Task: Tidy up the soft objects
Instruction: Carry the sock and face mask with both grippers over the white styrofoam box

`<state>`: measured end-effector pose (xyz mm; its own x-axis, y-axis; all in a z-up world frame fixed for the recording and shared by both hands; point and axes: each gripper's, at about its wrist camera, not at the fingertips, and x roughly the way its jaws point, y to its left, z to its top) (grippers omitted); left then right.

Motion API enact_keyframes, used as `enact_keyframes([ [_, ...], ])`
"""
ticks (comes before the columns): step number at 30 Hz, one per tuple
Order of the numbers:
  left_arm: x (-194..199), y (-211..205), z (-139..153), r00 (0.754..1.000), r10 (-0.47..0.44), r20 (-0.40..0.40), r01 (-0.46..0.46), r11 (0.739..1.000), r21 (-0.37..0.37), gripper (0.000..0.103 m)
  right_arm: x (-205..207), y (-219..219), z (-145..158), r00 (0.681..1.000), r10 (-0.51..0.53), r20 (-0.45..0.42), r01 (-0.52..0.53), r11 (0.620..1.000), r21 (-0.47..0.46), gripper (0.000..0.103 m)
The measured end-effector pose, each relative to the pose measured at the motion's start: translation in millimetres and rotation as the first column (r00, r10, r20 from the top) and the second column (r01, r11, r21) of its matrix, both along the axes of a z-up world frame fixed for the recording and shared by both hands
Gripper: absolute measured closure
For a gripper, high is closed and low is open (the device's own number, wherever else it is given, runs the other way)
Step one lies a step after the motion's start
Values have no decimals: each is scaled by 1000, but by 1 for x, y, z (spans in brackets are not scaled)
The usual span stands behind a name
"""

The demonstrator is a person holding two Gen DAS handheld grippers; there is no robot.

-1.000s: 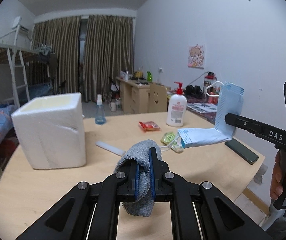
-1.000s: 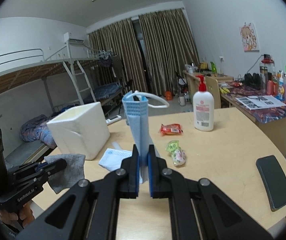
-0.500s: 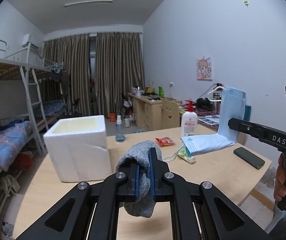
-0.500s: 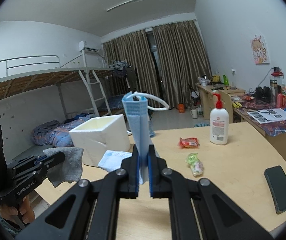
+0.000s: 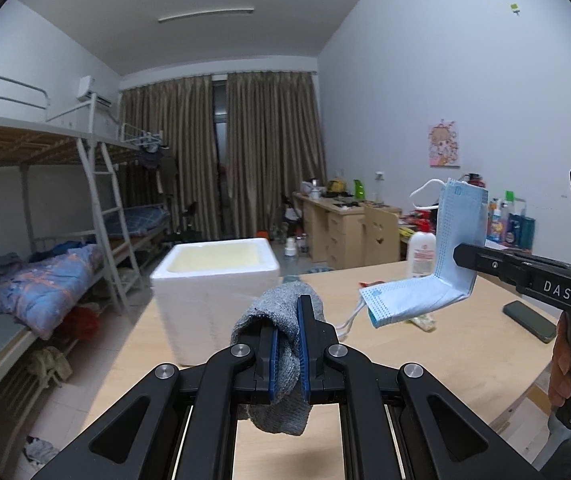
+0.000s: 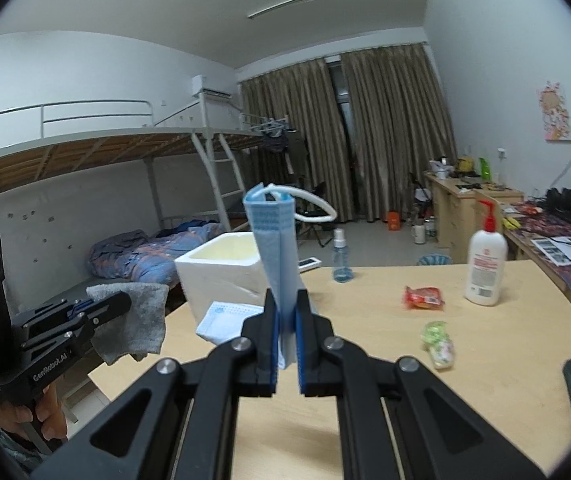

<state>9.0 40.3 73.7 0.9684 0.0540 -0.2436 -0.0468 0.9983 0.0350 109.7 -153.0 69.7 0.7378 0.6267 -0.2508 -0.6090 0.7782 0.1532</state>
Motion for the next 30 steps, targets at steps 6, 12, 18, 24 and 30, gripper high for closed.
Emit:
enact_keyframes([
  [6, -2, 19, 2, 999, 40, -1, -40, 999, -4, 94, 1, 27, 1, 998, 64, 1, -64, 998, -9, 93],
  [12, 10, 29, 5, 999, 52, -8, -52, 999, -11, 94, 6, 44, 3, 995, 96, -2, -96, 995, -21, 93],
  [18, 21, 40, 12, 998, 60, -7, -60, 998, -27, 94, 20, 56, 9, 994, 110, -8, -111, 993, -32, 93],
  [24, 36, 49, 24, 998, 67, -1, -67, 997, -30, 94, 31, 65, 21, 993, 119, -5, -119, 992, -42, 93],
  [30, 54, 62, 36, 997, 74, 2, -74, 997, -32, 94, 44, 76, 33, 990, 138, 5, -138, 989, -47, 93],
])
